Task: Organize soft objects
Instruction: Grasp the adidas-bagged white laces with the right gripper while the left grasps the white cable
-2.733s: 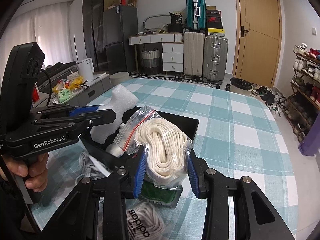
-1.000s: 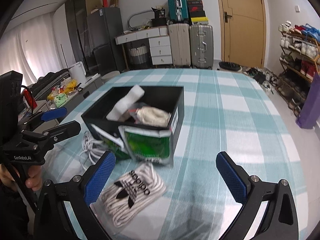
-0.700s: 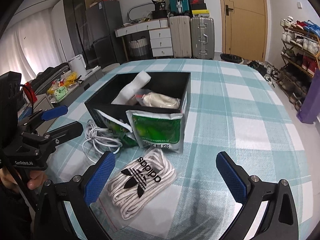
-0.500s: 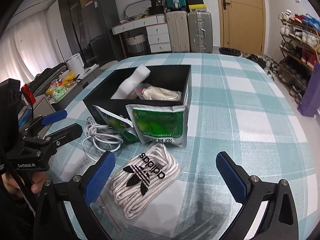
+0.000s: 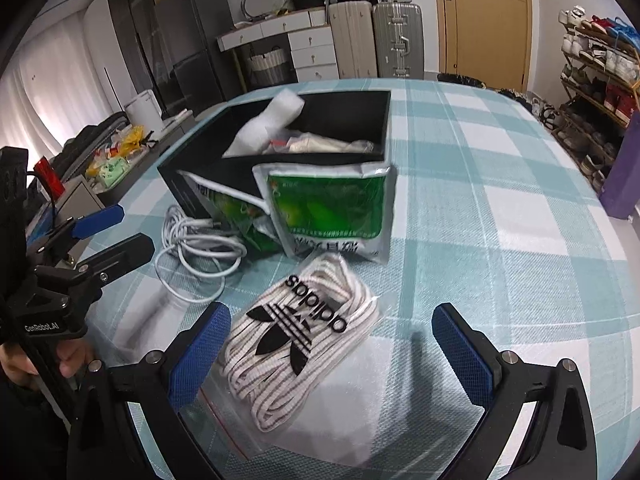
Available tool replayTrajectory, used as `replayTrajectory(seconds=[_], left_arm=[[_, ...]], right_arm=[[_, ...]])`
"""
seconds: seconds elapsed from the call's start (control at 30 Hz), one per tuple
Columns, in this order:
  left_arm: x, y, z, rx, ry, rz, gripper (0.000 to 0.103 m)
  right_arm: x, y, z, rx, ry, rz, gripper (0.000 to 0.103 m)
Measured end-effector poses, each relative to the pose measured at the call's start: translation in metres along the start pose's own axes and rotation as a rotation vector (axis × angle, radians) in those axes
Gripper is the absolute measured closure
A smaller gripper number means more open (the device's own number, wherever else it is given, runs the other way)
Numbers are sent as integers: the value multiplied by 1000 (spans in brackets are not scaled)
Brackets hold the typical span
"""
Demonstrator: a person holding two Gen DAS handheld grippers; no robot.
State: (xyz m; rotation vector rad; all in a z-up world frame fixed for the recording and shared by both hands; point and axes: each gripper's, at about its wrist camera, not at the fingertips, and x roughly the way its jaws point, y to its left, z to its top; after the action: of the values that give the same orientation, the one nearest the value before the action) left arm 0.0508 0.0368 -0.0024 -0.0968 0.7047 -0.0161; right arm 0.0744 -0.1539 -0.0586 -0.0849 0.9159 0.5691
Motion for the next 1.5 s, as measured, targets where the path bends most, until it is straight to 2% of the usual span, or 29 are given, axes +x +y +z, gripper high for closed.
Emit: replayTrajectory(seconds=[0.4,0.63,0.93,1.07,1.27,1.33,1.5], left_arm=[[2,-1,-3,-5,29,-16,0],[4,-2,-3,-2,36,-24,0],[6,0,-2,-12,45,-30,0],[8,0,-3,-9,56,-32,0],[10,-4,-4,9,68,-36,0],[11,-5,-5,12,78,-35,0],[14,-7,-5,23,103,-28,0]], right_arm=[[16,21,-3,-57,61,-36,1],[8,2,-12,-85,75,6,1],[-4,-24,-19,-82,85,-9,1],[-6,-22,-17,-84,71,-24,1],[-3,-13,-16,-81,68,-1,1],[-2,-9,-16,-91,64,-4,3],[1,-6,-15,-101,66,-18,14]])
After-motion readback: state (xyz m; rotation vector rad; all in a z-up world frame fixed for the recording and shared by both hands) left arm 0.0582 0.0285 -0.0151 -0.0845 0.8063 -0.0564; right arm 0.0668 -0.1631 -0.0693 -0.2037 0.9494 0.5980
